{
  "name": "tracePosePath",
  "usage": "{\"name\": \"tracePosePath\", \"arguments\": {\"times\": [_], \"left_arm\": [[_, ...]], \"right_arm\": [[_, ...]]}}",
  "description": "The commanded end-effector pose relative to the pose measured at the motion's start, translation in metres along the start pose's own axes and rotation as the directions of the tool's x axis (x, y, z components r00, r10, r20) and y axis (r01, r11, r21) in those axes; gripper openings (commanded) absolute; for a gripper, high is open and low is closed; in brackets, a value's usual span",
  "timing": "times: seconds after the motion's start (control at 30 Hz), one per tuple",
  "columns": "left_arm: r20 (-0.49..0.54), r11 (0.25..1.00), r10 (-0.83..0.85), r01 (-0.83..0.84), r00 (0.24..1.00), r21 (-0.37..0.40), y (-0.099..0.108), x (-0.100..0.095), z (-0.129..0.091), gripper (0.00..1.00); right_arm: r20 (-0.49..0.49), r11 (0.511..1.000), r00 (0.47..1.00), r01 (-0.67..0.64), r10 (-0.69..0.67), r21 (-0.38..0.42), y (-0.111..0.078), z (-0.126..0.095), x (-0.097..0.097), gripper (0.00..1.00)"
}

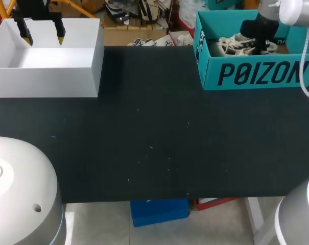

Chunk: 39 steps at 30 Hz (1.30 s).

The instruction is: Take the shoe out of the shoebox, open the shoe tongue, remove and reinsert the insole, then place the shoe into the shoebox

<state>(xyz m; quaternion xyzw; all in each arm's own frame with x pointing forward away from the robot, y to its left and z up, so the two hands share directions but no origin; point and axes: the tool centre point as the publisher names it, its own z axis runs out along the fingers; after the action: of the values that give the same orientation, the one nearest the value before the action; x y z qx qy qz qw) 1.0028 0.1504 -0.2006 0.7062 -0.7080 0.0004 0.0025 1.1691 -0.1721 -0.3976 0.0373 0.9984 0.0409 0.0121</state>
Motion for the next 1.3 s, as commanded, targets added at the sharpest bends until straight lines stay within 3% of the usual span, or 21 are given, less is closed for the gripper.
{"name": "tracePosePath", "arguments": {"times": [0.03,0.57,1.3], "left_arm": [[0.003,1.0,-0.002,0.002,1.0,-0.002,0.0,0.0,-0.001,1.0],[0.003,1.0,-0.002,0.002,1.0,-0.002,0.0,0.0,-0.001,1.0],[0.003,1.0,-0.002,0.002,1.0,-0.002,0.0,0.0,-0.001,1.0]], "right_arm": [[-0.005,1.0,1.0,0.0,0.0,0.004,0.001,-0.005,0.001,0.0],[0.002,0.999,1.0,0.005,-0.005,0.046,-0.005,-0.05,0.008,0.0],[0.017,0.994,1.0,-0.013,0.011,0.113,-0.008,-0.14,0.005,0.0]]}}
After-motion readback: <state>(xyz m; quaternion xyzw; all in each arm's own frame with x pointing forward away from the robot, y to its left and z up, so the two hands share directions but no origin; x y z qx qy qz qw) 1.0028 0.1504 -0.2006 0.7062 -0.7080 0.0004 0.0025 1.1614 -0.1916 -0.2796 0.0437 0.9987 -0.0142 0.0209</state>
